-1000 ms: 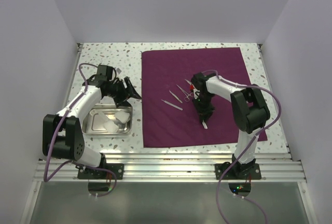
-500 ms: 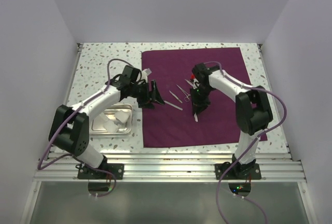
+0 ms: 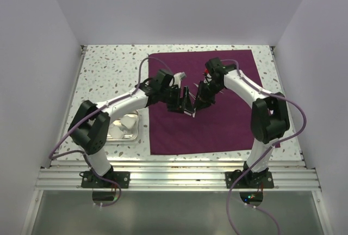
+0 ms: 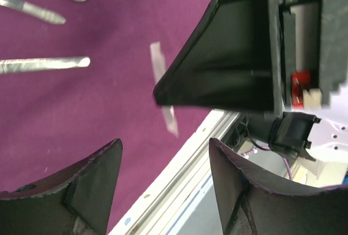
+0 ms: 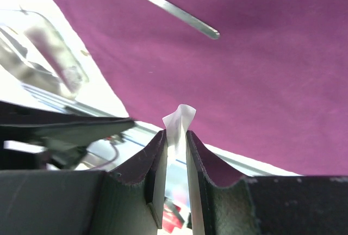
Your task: Prepare the surgical pack
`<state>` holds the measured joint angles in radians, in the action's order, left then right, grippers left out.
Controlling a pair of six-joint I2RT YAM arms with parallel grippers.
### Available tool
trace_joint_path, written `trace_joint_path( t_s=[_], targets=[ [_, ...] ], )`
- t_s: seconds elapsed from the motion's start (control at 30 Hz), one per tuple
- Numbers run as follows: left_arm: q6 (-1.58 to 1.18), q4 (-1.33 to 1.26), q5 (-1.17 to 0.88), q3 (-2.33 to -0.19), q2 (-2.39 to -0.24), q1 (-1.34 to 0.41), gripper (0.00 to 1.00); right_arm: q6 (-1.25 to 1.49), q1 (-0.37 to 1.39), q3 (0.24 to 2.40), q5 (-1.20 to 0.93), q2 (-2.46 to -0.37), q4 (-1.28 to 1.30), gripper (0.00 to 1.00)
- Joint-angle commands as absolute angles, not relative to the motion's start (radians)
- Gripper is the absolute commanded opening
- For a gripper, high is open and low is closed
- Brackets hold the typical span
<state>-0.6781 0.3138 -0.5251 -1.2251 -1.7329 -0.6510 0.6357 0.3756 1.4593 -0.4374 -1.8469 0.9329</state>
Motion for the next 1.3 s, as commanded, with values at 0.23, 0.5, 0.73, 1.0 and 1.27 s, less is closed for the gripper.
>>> trace_joint_path(
  t_s=[0.23, 0.5, 0.73, 1.0, 1.27],
  targets=[
    [-0.643, 0.334, -0.405, -1.342, -1.808, -0.689, 0.61, 0.761, 0.379, 1.471, -0.482, -1.756, 0.894, 0.24],
    [-0.647, 0.333, -0.4, -1.374, -1.851, -0.701, 0.45, 0.776, 0.379, 1.436, -0.489, -1.736, 0.882, 0.24],
    [-0.65, 0.305, -0.439, -1.37, -1.858, -0.703, 0.15, 0.778, 0.38, 1.427, -0.492, -1.736, 0.873, 0.24],
    [-0.621, 0.445, -0.307, -1.371, -1.823, -0.693, 0.15, 0.626, 0.38, 1.471, -0.347, -1.799, 0.956, 0.44],
    [-0.614, 0.569, -0.23, -1.226, -1.7, -0.569, 0.31, 0.391, 0.517, 1.565, -0.151, -1.924, 1.025, 0.64]
  ],
)
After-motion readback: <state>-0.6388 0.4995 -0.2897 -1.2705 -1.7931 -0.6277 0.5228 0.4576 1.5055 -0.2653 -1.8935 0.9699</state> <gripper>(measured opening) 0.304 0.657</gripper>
